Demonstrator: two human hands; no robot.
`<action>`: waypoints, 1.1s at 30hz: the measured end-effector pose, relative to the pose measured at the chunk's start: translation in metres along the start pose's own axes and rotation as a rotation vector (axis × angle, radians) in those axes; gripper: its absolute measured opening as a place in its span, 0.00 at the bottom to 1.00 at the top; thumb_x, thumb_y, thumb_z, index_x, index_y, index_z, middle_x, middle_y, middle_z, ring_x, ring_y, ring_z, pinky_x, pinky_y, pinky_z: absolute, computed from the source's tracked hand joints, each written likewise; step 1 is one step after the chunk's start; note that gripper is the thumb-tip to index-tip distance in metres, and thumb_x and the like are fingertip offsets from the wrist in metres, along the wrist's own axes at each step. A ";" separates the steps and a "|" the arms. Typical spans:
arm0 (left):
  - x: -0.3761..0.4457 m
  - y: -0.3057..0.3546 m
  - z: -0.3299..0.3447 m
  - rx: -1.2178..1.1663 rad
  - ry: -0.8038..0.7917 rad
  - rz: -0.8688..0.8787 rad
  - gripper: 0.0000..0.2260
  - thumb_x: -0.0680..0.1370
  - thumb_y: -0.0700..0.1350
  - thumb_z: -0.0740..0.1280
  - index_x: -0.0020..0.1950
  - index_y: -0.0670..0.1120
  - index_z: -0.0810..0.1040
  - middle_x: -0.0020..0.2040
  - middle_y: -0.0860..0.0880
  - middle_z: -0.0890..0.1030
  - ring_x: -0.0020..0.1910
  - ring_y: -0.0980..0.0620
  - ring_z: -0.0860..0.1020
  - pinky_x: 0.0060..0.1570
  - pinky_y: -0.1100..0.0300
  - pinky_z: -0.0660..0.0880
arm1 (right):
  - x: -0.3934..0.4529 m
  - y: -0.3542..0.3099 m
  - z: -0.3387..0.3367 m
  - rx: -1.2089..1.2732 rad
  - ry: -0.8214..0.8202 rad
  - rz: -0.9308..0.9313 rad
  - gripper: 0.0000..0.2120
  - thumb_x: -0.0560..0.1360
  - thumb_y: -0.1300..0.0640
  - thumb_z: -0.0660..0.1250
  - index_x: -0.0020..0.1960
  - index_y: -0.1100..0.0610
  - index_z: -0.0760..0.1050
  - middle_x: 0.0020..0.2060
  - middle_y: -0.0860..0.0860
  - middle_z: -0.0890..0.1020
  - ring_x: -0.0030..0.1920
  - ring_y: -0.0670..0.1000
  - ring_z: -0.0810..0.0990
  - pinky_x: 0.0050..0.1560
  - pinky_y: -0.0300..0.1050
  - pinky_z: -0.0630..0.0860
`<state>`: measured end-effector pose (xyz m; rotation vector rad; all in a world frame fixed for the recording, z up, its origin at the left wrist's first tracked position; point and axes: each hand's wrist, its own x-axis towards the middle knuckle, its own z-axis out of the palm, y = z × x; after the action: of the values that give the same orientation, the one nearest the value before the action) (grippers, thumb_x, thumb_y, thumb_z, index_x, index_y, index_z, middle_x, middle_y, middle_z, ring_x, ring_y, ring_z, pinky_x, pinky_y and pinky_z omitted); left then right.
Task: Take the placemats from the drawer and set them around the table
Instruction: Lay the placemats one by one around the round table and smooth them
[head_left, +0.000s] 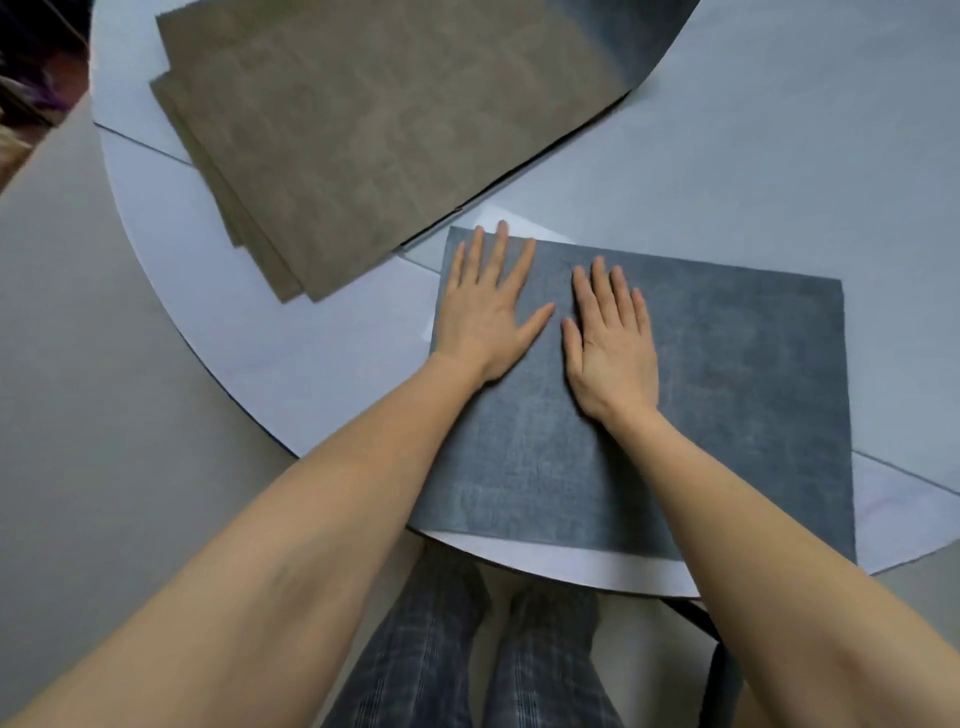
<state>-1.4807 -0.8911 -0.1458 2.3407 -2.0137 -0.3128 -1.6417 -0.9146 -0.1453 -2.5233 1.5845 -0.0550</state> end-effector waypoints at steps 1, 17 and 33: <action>-0.001 0.000 0.001 -0.002 0.021 -0.038 0.34 0.78 0.67 0.49 0.79 0.53 0.47 0.79 0.39 0.44 0.78 0.40 0.42 0.76 0.48 0.40 | -0.001 0.000 0.001 0.000 0.010 0.003 0.26 0.82 0.49 0.49 0.78 0.54 0.51 0.78 0.52 0.53 0.78 0.52 0.50 0.77 0.48 0.44; -0.001 -0.003 -0.008 -0.197 0.189 -0.279 0.36 0.78 0.61 0.59 0.76 0.37 0.56 0.71 0.39 0.65 0.72 0.41 0.62 0.75 0.50 0.54 | -0.001 -0.002 -0.001 0.006 -0.018 0.024 0.27 0.80 0.47 0.45 0.78 0.53 0.52 0.77 0.51 0.54 0.78 0.51 0.50 0.77 0.48 0.44; 0.009 0.008 -0.008 0.067 0.026 -0.094 0.25 0.83 0.54 0.47 0.79 0.47 0.50 0.79 0.44 0.51 0.78 0.41 0.47 0.76 0.50 0.43 | 0.025 0.020 -0.010 -0.006 -0.109 -0.184 0.28 0.80 0.45 0.43 0.78 0.54 0.50 0.78 0.51 0.52 0.78 0.51 0.50 0.76 0.48 0.42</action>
<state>-1.4855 -0.9020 -0.1377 2.4702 -1.9358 -0.2201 -1.6494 -0.9468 -0.1396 -2.6210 1.3122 0.0638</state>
